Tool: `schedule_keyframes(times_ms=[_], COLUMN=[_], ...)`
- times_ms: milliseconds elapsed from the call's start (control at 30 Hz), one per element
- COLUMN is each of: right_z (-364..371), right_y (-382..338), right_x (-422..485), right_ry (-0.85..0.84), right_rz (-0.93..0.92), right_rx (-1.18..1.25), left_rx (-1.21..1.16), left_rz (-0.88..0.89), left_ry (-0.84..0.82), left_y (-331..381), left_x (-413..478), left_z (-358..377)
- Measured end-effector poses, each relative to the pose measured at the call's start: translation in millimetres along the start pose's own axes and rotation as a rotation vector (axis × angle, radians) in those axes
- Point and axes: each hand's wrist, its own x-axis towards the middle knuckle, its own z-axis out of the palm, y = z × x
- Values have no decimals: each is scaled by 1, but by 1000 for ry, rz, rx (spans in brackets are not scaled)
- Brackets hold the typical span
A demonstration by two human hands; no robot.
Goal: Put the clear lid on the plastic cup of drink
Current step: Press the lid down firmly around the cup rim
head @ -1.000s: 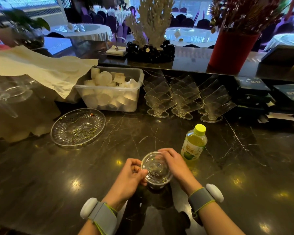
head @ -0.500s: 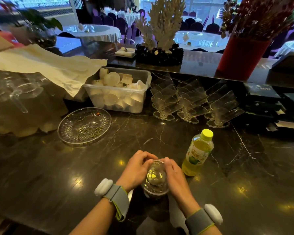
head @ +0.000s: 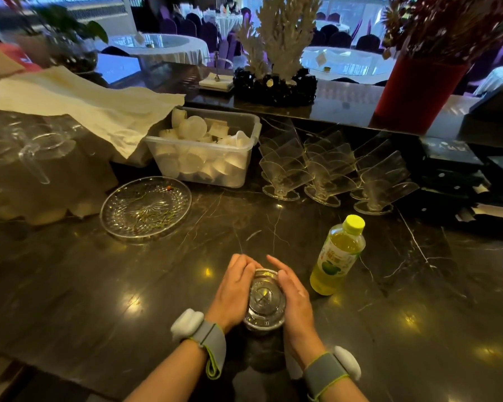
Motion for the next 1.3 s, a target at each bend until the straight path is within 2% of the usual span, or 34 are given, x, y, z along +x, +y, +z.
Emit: schedule_keyframes(times_ms=[100, 267, 333, 467, 567, 667, 800, 1033, 1300], right_z=[0, -6, -14, -37, -49, -56, -67, -90, -101], right_y=[-3, -7, -9, -9, -3, 3, 1, 1, -2], right_x=[1, -5, -10, -18, -26, -30, -32, -35, -43], right_ry=[0, -22, 1, 118, 157, 156, 158, 252, 289], right_rz=[-37, -50, -72, -77, -23, 31, 90, 145, 147], right_rx=[-62, -182, -189, -139, -110, -109, -84, -71, -108], left_rx=[19, -300, -320, -354, -228, -165, -189, -165, -103], left_rz=[27, -101, -105, -161, -124, -28, -48, 13, -61], left_ry=[-33, 105, 11, -292, -367, -264, -183, -150, -183], left_y=[4, 5, -4, -22, -17, -13, -13, -6, -13], left_x=[0, -25, -44, -64, -63, -56, -31, 18, 32], left_z=[-5, -17, -21, -20, -2, 20, 38, 57, 61])
